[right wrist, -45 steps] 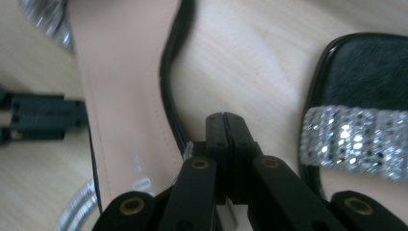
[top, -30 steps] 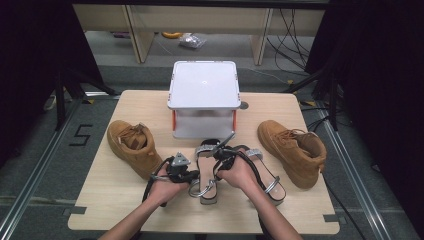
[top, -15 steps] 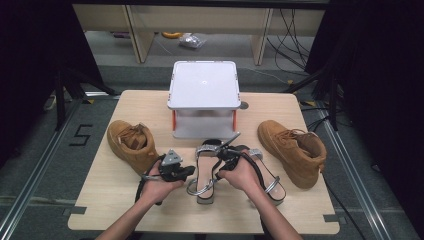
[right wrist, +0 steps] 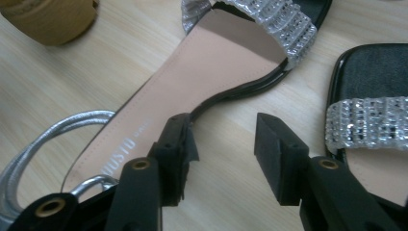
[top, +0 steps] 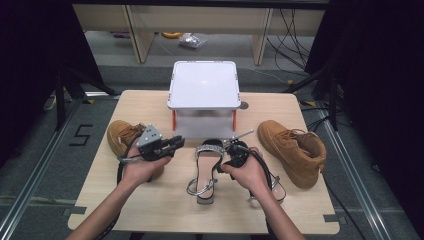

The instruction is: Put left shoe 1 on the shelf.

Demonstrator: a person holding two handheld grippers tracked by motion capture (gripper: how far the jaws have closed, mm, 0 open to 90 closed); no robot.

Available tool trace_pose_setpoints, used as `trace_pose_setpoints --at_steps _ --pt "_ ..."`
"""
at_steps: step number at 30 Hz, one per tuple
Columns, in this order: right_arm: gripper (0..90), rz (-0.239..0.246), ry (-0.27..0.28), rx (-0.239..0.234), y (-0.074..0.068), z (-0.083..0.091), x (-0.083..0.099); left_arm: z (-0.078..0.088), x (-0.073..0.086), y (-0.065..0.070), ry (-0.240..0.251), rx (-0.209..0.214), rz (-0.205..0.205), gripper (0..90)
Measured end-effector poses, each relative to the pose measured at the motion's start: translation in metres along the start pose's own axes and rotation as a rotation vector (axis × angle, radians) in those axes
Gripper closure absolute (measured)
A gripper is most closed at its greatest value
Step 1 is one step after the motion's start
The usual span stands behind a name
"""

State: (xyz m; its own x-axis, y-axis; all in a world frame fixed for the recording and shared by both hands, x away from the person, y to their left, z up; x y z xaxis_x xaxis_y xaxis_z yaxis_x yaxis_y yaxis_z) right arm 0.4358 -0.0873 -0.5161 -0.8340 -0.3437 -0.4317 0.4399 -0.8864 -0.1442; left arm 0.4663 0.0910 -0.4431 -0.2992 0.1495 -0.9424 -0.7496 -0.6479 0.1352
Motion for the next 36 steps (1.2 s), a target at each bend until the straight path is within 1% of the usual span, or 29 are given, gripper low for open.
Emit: trace_pose_setpoints --at_steps 1,3,5,6,7,8,9,10,11,12,13,14,15,19,20,21,22,23,24,25,26,27,28,30,31,32,33,35,36 --pt "52.8 -0.008 0.004 0.010 -0.001 0.000 0.000 -0.001 -0.008 -0.006 0.018 -0.010 0.012 75.8" --pt "51.6 0.004 0.015 0.015 -0.001 0.000 0.000 0.000 -0.012 -0.010 0.020 -0.015 0.010 74.9" --pt "48.7 -0.023 0.016 0.002 -0.007 0.002 -0.002 -0.003 -0.025 -0.019 0.046 -0.034 0.020 72.6" --pt "48.7 -0.023 0.016 0.002 -0.007 0.002 -0.002 -0.003 -0.025 -0.019 0.046 -0.034 0.020 72.5" --pt "48.1 -0.020 0.020 0.005 -0.007 0.002 -0.003 -0.004 -0.030 -0.023 0.050 -0.039 0.019 72.5" --pt "47.3 -0.038 0.016 0.008 -0.009 0.003 -0.003 -0.006 -0.035 -0.026 0.058 -0.042 0.025 72.5" --pt "46.0 -0.028 0.022 0.023 -0.009 0.003 -0.005 -0.011 -0.044 -0.033 0.060 -0.057 0.027 72.4" --pt "46.0 -0.028 0.022 0.023 -0.009 0.003 -0.005 -0.011 -0.044 -0.033 0.060 -0.057 0.027 72.4" --pt "45.8 -0.031 0.024 0.022 -0.011 0.003 -0.006 -0.014 -0.048 -0.038 0.060 -0.063 0.027 72.4" --pt "45.4 -0.047 0.023 0.016 -0.014 0.003 -0.007 -0.016 -0.051 -0.042 0.059 -0.074 0.028 72.4" --pt "44.7 0.006 0.024 0.016 -0.014 0.000 -0.009 -0.022 -0.058 -0.049 0.060 -0.079 0.047 72.5" --pt "44.7 0.006 0.024 0.016 -0.014 0.000 -0.009 -0.022 -0.058 -0.049 0.060 -0.079 0.047 72.5" --pt "43.9 -0.039 0.010 0.012 -0.022 -0.003 -0.010 -0.025 -0.061 -0.052 0.061 -0.085 0.048 72.4" --pt "40.7 -0.044 0.009 0.013 -0.030 -0.007 -0.014 -0.029 -0.079 -0.056 0.082 -0.093 0.049 71.7" --pt "39.1 -0.091 -0.031 0.022 -0.034 -0.007 -0.012 -0.030 -0.082 -0.055 0.082 -0.094 0.045 71.2" --pt "38.4 -0.090 -0.036 0.023 -0.037 -0.009 -0.013 -0.032 -0.084 -0.056 0.078 -0.096 0.037 71.0" --pt "38.4 -0.090 -0.036 0.023 -0.037 -0.009 -0.013 -0.032 -0.084 -0.056 0.078 -0.096 0.037 70.9" --pt "37.4 -0.112 -0.052 0.032 -0.043 -0.013 -0.016 -0.035 -0.086 -0.062 0.068 -0.122 0.026 71.0" --pt "37.4 -0.112 -0.052 0.032 -0.043 -0.013 -0.016 -0.035 -0.086 -0.062 0.068 -0.122 0.026 71.5" --pt "35.4 -0.096 -0.042 0.019 -0.047 -0.017 -0.018 -0.037 -0.085 -0.067 0.058 -0.140 0.023 72.2" --pt "35.4 -0.096 -0.042 0.019 -0.047 -0.017 -0.018 -0.040 -0.084 -0.072 0.049 -0.153 0.025 72.2" --pt "34.8 -0.121 -0.051 0.038 -0.050 -0.020 -0.018 -0.042 -0.082 -0.079 0.045 -0.168 0.037 72.7" --pt "34.3 -0.128 -0.060 0.051 -0.051 -0.022 -0.018 -0.044 -0.081 -0.082 0.040 -0.176 0.042 73.2" --pt "34.2 -0.124 -0.071 0.043 -0.054 -0.025 -0.017 -0.048 -0.080 -0.091 0.035 -0.193 0.050 74.6" --pt "33.9 -0.091 -0.051 0.062 -0.051 -0.028 -0.019 -0.051 -0.075 -0.098 0.011 -0.210 0.055 77.6" --pt "33.9 -0.091 -0.051 0.062 -0.051 -0.028 -0.019 -0.051 -0.075 -0.098 0.011 -0.210 0.055 79.7" --pt "33.6 -0.135 -0.101 0.067 -0.054 -0.029 -0.015 -0.055 -0.070 -0.103 -0.014 -0.221 0.064 81.3" --pt "33.5 -0.143 -0.105 0.071 -0.054 -0.030 -0.015 -0.057 -0.067 -0.104 -0.020 -0.222 0.069 82.1" --pt "33.2 -0.155 -0.124 0.077 -0.055 -0.032 -0.014 -0.059 -0.064 -0.105 -0.023 -0.226 0.077 83.0"
Point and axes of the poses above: each handheld gripper's, and its own axes: z roughly backward along the jaws, x roughly out of its underside, y roughly to its right, the point moved 9 cm from there along -z, roughly forward along the jaws, and after that the axes turned 7 degrees about x, right-handed, at the moved point
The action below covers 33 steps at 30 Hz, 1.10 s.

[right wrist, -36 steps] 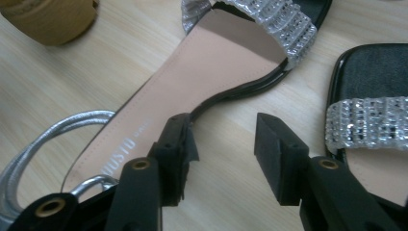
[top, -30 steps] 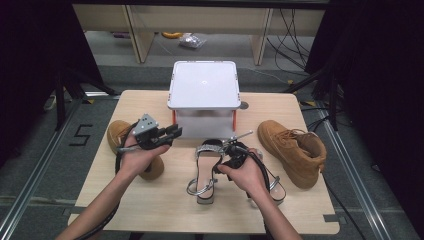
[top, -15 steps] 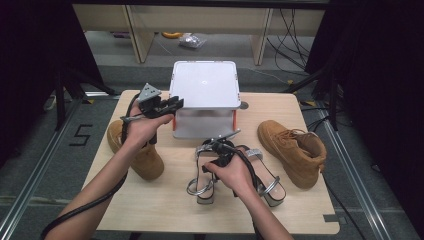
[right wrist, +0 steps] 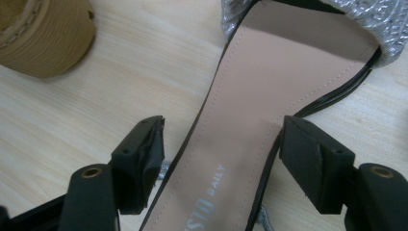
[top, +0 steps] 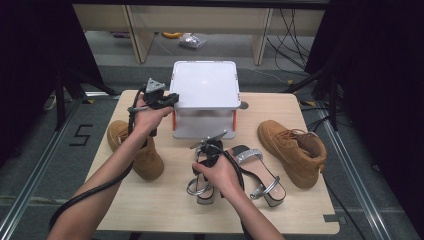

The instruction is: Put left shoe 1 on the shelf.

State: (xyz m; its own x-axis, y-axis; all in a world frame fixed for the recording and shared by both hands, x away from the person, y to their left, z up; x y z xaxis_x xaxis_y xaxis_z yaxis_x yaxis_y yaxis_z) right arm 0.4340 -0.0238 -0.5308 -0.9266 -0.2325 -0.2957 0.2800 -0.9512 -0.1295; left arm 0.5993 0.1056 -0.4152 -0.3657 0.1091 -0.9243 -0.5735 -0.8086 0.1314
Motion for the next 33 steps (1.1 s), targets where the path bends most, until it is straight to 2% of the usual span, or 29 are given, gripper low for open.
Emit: trace_pose_setpoints --at_steps 1,2,3,4,6,7,8,9,10,11,12,13,16,17,18,19,22,23,24,26,27,28,30,31,33 --pt "33.0 -0.025 -0.029 -0.026 -0.004 0.000 0.002 -0.001 0.002 0.000 -0.004 -0.001 0.004 83.0" --pt "33.0 -0.025 -0.029 -0.026 -0.004 0.000 0.002 -0.001 0.002 0.000 -0.004 -0.001 0.004 82.9" --pt "32.1 0.036 0.021 0.007 0.003 -0.006 -0.002 -0.003 0.004 0.000 -0.003 0.001 0.007 82.8" --pt "31.3 0.006 -0.006 0.012 0.002 -0.007 0.000 -0.003 0.004 0.001 0.002 0.001 0.010 82.7" --pt "31.1 -0.009 -0.025 0.012 0.002 -0.007 0.001 -0.003 0.004 0.001 0.001 0.001 0.008 82.6" --pt "31.4 -0.061 -0.069 -0.021 -0.005 -0.005 0.004 -0.003 0.004 0.002 -0.002 0.003 0.004 82.3" --pt "30.8 -0.008 -0.022 0.014 0.001 -0.010 0.000 -0.004 0.004 0.002 -0.006 0.005 0.004 81.8" --pt "30.1 -0.036 -0.042 0.028 0.000 -0.011 0.001 -0.004 0.004 0.002 -0.006 0.004 0.003 81.6" --pt "29.9 -0.012 -0.041 0.034 0.003 -0.013 0.000 -0.004 0.004 0.002 -0.005 0.005 0.002 81.5" --pt "29.4 0.043 -0.021 0.041 0.007 -0.016 -0.002 -0.004 0.004 0.002 -0.004 0.006 0.002 81.4" --pt "28.9 -0.023 -0.053 0.050 0.003 -0.015 0.000 -0.004 0.004 0.002 -0.005 0.006 -0.001 81.2" --pt "28.6 -0.005 -0.059 0.058 0.005 -0.016 0.000 -0.004 0.004 0.002 -0.005 0.006 -0.002 81.1" --pt "28.4 -0.011 -0.040 0.045 0.004 -0.017 -0.003 -0.004 0.004 0.002 -0.008 0.007 0.000 81.0" --pt "28.5 -0.036 -0.069 0.043 0.002 -0.016 -0.001 -0.004 0.004 0.003 -0.008 0.007 0.000 81.0" --pt "28.1 0.054 -0.027 0.057 0.009 -0.020 -0.005 -0.005 0.003 0.003 -0.009 0.010 -0.001 81.0" --pt "27.9 0.002 -0.059 0.059 0.006 -0.018 -0.003 -0.005 0.003 0.003 -0.009 0.011 0.001 81.0" --pt "27.9 -0.005 -0.059 0.064 0.005 -0.019 -0.003 -0.005 0.003 0.003 -0.009 0.010 0.000 81.1" --pt "28.0 0.006 -0.041 0.070 0.007 -0.020 -0.005 -0.005 0.003 0.003 -0.003 0.012 0.003 81.1" --pt "27.9 0.058 -0.037 0.062 0.010 -0.021 -0.007 -0.005 0.003 0.003 -0.004 0.011 0.003 81.0" --pt "28.8 -0.001 -0.082 0.061 0.006 -0.019 -0.004 -0.005 0.003 0.003 -0.006 0.011 0.002 80.9" --pt "28.8 -0.001 -0.082 0.061 0.006 -0.019 -0.004 -0.005 0.003 0.003 -0.007 0.012 0.001 80.9" --pt "29.3 -0.021 -0.101 0.062 0.005 -0.018 -0.002 -0.005 0.003 0.003 -0.009 0.012 0.001 80.9" --pt "31.0 -0.025 -0.105 0.055 0.005 -0.018 -0.001 -0.005 0.003 0.003 -0.010 0.011 0.000 80.9" --pt "31.4 -0.026 -0.131 0.029 0.003 -0.019 0.002 -0.005 0.003 0.003 -0.012 0.011 -0.001 80.9" --pt "30.3 -0.007 -0.127 0.026 0.004 -0.021 0.002 -0.005 0.003 0.003 -0.014 0.011 -0.003 80.8"
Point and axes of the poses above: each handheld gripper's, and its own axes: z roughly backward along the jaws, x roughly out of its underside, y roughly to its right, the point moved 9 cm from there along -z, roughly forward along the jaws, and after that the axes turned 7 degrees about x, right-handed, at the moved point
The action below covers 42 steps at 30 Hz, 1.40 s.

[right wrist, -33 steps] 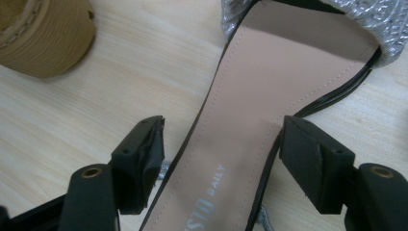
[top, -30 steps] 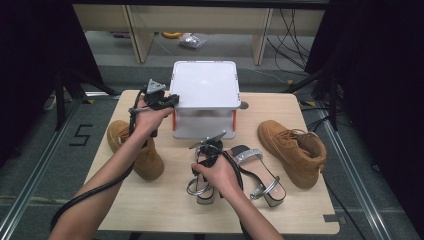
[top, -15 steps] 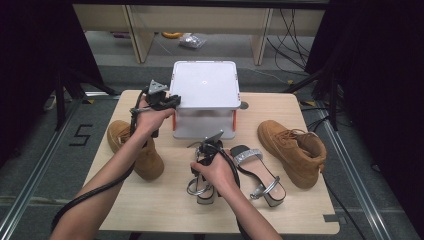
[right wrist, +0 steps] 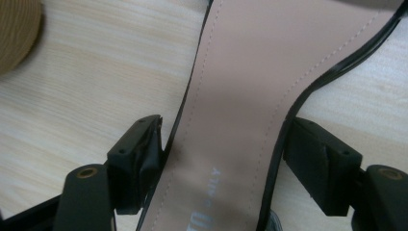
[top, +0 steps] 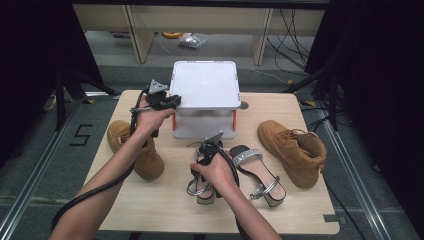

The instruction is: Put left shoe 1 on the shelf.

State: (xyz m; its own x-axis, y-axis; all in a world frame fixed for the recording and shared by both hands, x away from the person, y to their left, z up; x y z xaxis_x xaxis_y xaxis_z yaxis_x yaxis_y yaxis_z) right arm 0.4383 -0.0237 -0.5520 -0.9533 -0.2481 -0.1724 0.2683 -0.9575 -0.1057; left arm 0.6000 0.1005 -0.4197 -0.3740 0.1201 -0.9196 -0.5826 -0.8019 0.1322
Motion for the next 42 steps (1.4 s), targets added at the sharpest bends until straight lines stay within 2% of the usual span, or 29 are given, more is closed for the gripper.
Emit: trace_pose_setpoints --at_steps 1,2,3,4,5,6,8,9,10,11,13,14,15,17,18,20,29,30,31,32,34,37,38,42 --pt "30.1 -0.044 -0.024 0.003 -0.003 0.001 0.001 0.000 0.000 0.000 -0.002 0.001 -0.001 80.9" --pt "30.1 -0.044 -0.024 0.003 -0.003 0.001 0.001 0.000 0.000 0.000 -0.002 0.001 -0.001 80.9" --pt "30.0 -0.030 -0.024 0.012 -0.001 0.000 0.000 0.000 0.000 0.000 -0.002 0.001 -0.001 80.9" --pt "29.8 -0.019 -0.020 -0.002 -0.001 -0.001 0.000 0.000 0.000 0.000 -0.001 0.001 0.000 80.9" --pt "29.8 0.045 0.012 0.022 0.004 -0.004 -0.004 0.000 0.000 0.000 0.000 0.001 0.000 80.8" --pt "29.8 0.045 0.012 0.022 0.004 -0.004 -0.004 0.000 0.000 0.000 0.000 0.000 -0.001 80.8" --pt "30.1 -0.022 -0.042 0.003 -0.002 -0.002 0.000 0.000 0.000 0.000 -0.001 0.003 0.000 80.8" --pt "30.3 0.016 -0.008 0.020 0.003 -0.003 -0.004 0.000 0.000 0.000 -0.002 0.003 -0.001 80.9" --pt "30.7 0.060 -0.005 0.024 0.006 -0.004 -0.004 0.000 0.000 0.000 -0.003 0.004 -0.002 80.9" --pt "32.3 0.052 -0.050 0.016 0.005 -0.001 -0.001 0.000 0.000 0.000 -0.003 0.005 -0.002 80.9" --pt "33.9 0.044 -0.050 0.019 0.005 -0.002 -0.001 0.000 0.000 0.000 -0.004 0.005 -0.003 80.9" --pt "34.6 0.054 -0.079 0.018 0.005 0.000 0.001 0.000 0.000 0.000 -0.005 0.004 -0.005 80.9" --pt "35.5 0.091 -0.061 0.036 0.009 0.000 0.000 0.000 0.000 0.000 -0.005 0.004 -0.004 80.9" --pt "37.3 0.099 -0.094 0.033 0.010 0.003 0.003 0.000 0.000 -0.001 -0.003 0.005 -0.005 80.8" --pt "38.4 0.139 -0.088 0.062 0.014 0.004 0.003 0.000 0.000 -0.001 -0.005 0.006 -0.007 80.8" --pt "38.9 0.151 -0.085 0.071 0.016 0.004 0.003 0.001 0.000 -0.001 -0.006 0.006 -0.006 80.7" --pt "36.4 0.128 -0.066 0.102 0.013 -0.003 0.003 0.000 0.000 -0.001 -0.006 0.007 -0.008 80.7" --pt "36.6 0.146 -0.070 0.121 0.014 -0.004 0.003 0.000 0.000 -0.001 -0.006 0.007 -0.008 80.7" --pt "37.1 0.139 -0.068 0.122 0.014 -0.006 0.003 0.000 0.000 0.000 -0.006 0.006 -0.007 80.7" --pt "37.8 0.156 -0.086 0.131 0.015 -0.008 0.005 0.000 0.000 0.000 -0.010 0.005 -0.012 80.7" --pt "38.7 0.148 -0.092 0.131 0.015 -0.009 0.005 0.000 0.000 -0.001 -0.011 0.005 -0.012 80.7" --pt "40.3 0.152 -0.110 0.105 0.016 -0.008 0.004 0.000 0.000 -0.001 -0.013 0.002 -0.011 81.0" --pt "41.3 0.204 -0.105 0.120 0.020 -0.008 0.003 0.000 0.000 -0.001 -0.015 -0.003 -0.016 82.6" --pt "42.7 0.176 -0.093 0.105 0.022 -0.006 0.003 0.001 0.000 -0.001 -0.020 0.008 0.006 87.4"
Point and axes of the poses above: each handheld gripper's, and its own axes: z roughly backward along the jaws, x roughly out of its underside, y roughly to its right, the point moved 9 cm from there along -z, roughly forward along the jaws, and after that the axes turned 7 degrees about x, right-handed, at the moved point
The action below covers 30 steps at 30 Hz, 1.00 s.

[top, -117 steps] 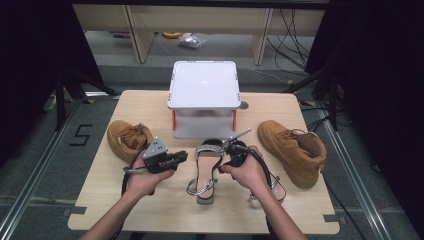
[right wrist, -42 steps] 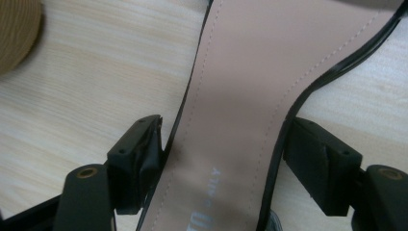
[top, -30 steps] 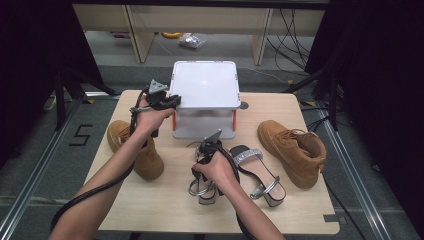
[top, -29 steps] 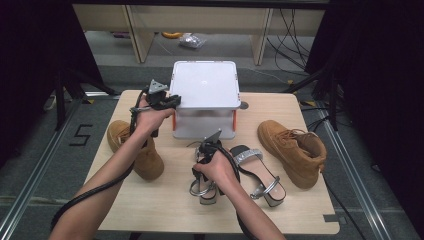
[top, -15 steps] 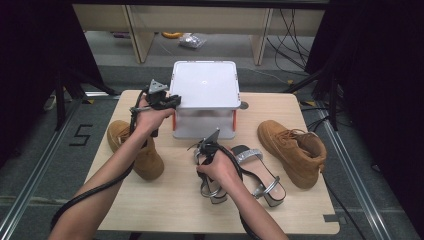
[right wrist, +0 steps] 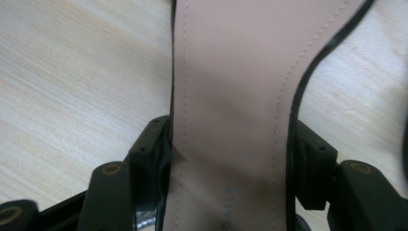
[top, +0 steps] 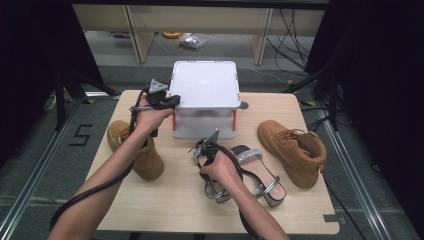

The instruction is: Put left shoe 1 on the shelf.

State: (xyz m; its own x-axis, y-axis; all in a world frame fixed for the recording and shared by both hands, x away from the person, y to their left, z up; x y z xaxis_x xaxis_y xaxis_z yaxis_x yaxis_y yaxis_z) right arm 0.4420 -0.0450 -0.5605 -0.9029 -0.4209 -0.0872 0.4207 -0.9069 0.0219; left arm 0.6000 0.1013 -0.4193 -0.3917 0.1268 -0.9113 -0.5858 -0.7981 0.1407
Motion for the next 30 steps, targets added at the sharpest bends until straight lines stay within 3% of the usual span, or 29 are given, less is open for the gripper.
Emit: trace_pose_setpoints --at_steps 3,4,6,8,9,11,12,15,16,17,21,24,25,26,27,30 --pt "43.1 -0.034 0.027 -0.006 0.002 0.003 -0.002 0.000 0.000 0.000 -0.008 -0.003 0.004 89.5" --pt "43.2 -0.052 0.039 -0.029 0.002 0.006 -0.002 0.000 0.000 0.000 -0.012 -0.010 0.000 89.7" --pt "43.3 -0.062 0.030 -0.044 0.001 0.008 -0.001 0.000 0.000 0.000 -0.013 -0.010 -0.003 89.8" --pt "43.5 -0.002 0.071 -0.039 0.007 0.011 -0.003 0.000 0.000 0.001 -0.012 -0.016 -0.001 89.8" --pt "43.5 -0.038 0.065 -0.042 0.005 0.012 -0.002 0.000 0.000 0.000 -0.011 -0.017 -0.001 89.9" --pt "43.5 -0.038 0.057 -0.061 0.004 0.013 -0.001 0.000 0.000 0.000 -0.011 -0.016 0.003 89.8" --pt "43.5 -0.061 0.076 -0.070 0.003 0.014 -0.002 0.000 0.000 0.000 -0.011 -0.013 0.006 89.8" --pt "43.6 -0.034 0.089 -0.061 0.005 0.015 -0.003 0.000 0.000 0.000 -0.012 -0.012 0.003 89.9" --pt "43.6 -0.031 0.131 -0.051 0.006 0.016 -0.005 0.000 0.000 0.000 -0.012 -0.013 0.004 89.9" --pt "43.6 -0.054 0.127 -0.059 0.005 0.022 -0.004 0.000 0.000 0.000 -0.011 -0.014 0.003 89.9" --pt "43.6 -0.070 0.137 -0.076 0.002 0.030 -0.004 0.000 0.000 0.000 -0.016 -0.013 0.001 89.9" --pt "43.6 -0.052 0.168 -0.063 0.003 0.033 -0.009 0.000 0.000 0.000 -0.015 -0.010 0.005 89.8" --pt "43.6 0.016 0.230 -0.049 0.008 0.032 -0.017 0.000 0.000 0.000 -0.015 -0.009 0.006 89.8" --pt "43.6 0.016 0.230 -0.049 0.008 0.032 -0.017 0.000 0.000 0.000 -0.015 -0.009 0.007 89.8" --pt "43.6 -0.033 0.202 -0.064 0.004 0.034 -0.016 0.000 0.000 0.000 -0.014 -0.010 0.005 89.8" --pt "43.6 -0.044 0.214 -0.066 0.003 0.037 -0.022 0.000 0.000 0.000 -0.017 -0.014 0.001 89.8"
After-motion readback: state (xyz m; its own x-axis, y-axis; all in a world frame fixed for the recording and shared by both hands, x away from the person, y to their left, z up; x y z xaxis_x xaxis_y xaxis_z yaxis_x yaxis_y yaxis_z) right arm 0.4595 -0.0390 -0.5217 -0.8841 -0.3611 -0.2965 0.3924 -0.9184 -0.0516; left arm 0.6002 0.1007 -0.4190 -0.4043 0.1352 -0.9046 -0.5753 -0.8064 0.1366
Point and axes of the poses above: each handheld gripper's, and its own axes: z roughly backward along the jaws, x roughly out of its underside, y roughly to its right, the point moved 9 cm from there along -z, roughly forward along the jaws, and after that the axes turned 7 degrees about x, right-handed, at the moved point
